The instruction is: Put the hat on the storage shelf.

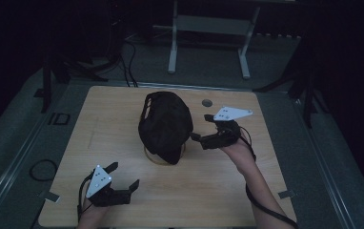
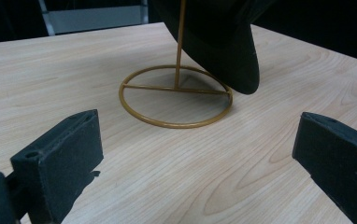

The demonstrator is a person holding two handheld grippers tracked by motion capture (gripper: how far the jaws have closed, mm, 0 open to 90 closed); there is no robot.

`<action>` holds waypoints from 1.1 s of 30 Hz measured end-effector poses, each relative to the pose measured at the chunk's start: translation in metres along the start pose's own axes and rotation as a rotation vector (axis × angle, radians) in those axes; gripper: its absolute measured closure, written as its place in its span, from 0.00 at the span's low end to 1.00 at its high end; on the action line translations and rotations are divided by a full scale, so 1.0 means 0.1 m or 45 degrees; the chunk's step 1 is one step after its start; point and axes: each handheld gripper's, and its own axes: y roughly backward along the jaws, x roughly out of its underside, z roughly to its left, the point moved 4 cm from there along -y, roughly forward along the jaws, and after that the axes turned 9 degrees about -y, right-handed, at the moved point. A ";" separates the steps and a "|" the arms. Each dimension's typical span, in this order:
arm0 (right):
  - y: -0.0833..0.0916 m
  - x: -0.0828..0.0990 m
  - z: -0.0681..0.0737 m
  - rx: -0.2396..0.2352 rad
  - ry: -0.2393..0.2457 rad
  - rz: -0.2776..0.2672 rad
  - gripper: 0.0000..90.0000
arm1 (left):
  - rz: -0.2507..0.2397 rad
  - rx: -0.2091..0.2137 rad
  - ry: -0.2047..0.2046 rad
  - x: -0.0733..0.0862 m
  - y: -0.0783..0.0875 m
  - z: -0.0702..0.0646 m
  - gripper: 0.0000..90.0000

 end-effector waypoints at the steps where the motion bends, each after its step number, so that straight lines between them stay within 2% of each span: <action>1: 0.00 0.03 0.00 0.002 -0.008 0.000 0.14 | 0.001 0.000 -0.003 0.00 0.00 0.00 0.03; 11: -0.03 0.34 -0.01 -0.012 -0.010 0.048 0.14 | 0.002 0.009 -0.007 0.01 -0.01 -0.01 0.03; 16: -0.03 0.50 0.01 -0.035 -0.004 0.067 0.14 | 0.005 0.009 -0.008 0.02 -0.01 -0.01 0.03; 23: -0.04 0.74 0.03 -0.067 -0.028 0.091 0.14 | 0.011 0.013 -0.016 0.02 -0.01 -0.01 0.03; 33: -0.06 1.07 0.02 -0.128 -0.034 0.131 0.14 | 0.015 -0.008 -0.013 0.03 0.00 0.02 0.03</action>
